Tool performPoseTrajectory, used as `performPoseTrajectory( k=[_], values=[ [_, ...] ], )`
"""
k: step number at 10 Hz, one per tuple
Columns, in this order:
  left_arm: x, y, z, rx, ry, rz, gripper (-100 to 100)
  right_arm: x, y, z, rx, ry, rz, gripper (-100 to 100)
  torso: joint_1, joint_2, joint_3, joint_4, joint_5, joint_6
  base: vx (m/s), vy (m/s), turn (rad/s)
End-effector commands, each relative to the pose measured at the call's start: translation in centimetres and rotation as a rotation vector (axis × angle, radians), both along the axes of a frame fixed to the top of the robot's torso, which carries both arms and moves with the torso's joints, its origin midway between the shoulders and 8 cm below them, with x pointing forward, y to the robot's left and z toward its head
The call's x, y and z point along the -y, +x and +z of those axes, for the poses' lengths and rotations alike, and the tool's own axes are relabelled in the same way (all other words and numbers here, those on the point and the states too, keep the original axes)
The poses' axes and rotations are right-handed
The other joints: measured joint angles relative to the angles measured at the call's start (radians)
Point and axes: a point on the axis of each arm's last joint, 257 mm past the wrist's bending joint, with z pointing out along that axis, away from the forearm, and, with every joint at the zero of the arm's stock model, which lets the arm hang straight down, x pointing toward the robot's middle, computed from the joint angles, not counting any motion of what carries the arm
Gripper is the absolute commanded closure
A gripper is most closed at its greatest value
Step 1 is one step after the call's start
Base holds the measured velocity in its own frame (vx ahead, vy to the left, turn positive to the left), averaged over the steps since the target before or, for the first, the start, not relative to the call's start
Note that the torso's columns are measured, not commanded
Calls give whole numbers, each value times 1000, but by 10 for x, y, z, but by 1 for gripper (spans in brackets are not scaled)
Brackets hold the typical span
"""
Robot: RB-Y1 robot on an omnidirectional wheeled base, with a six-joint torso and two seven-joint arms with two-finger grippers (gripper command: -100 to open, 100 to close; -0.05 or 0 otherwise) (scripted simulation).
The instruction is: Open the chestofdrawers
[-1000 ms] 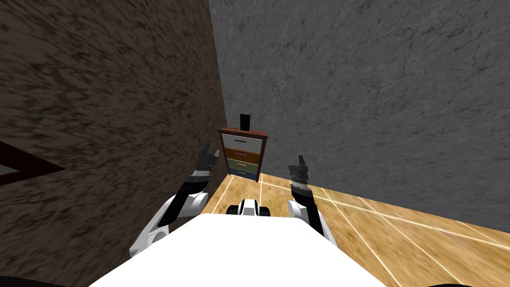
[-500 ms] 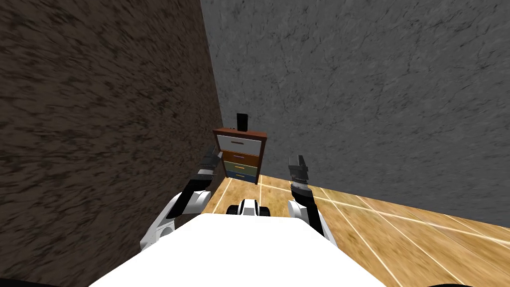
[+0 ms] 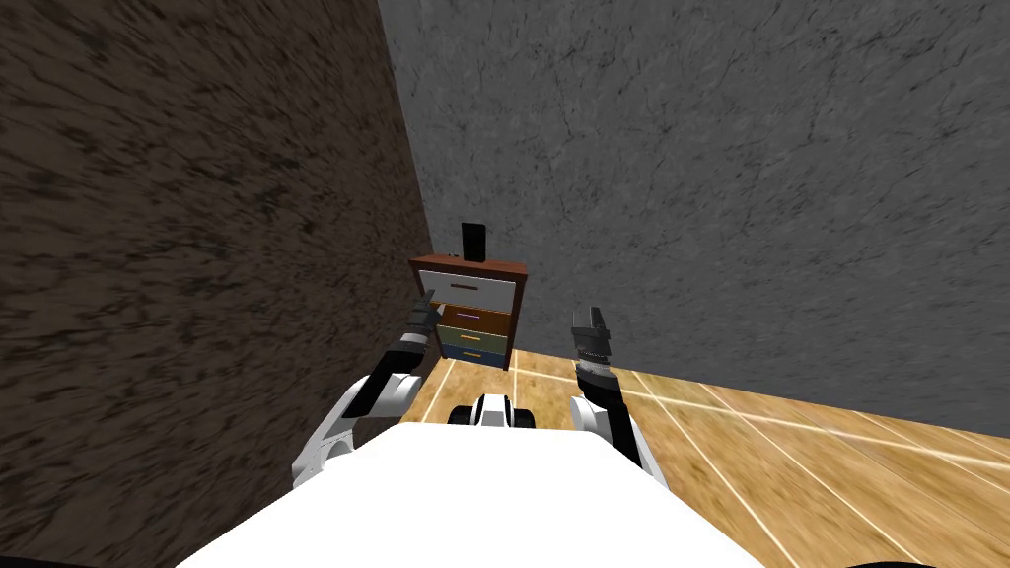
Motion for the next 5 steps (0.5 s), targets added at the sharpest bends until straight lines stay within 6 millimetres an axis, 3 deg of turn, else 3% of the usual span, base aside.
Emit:
performPoseTrajectory(
  k=[1,5],
  values=[
    [4,12,-19,-69,3,-13,-100,0,0,0,0,0,0,0,-1,0,0,0,0,0,112,16,-88],
    [7,23,-40,-144,4,-23,-100,0,0,0,0,0,0,0,-1,0,0,0,0,0,114,15,-60]
  ],
)
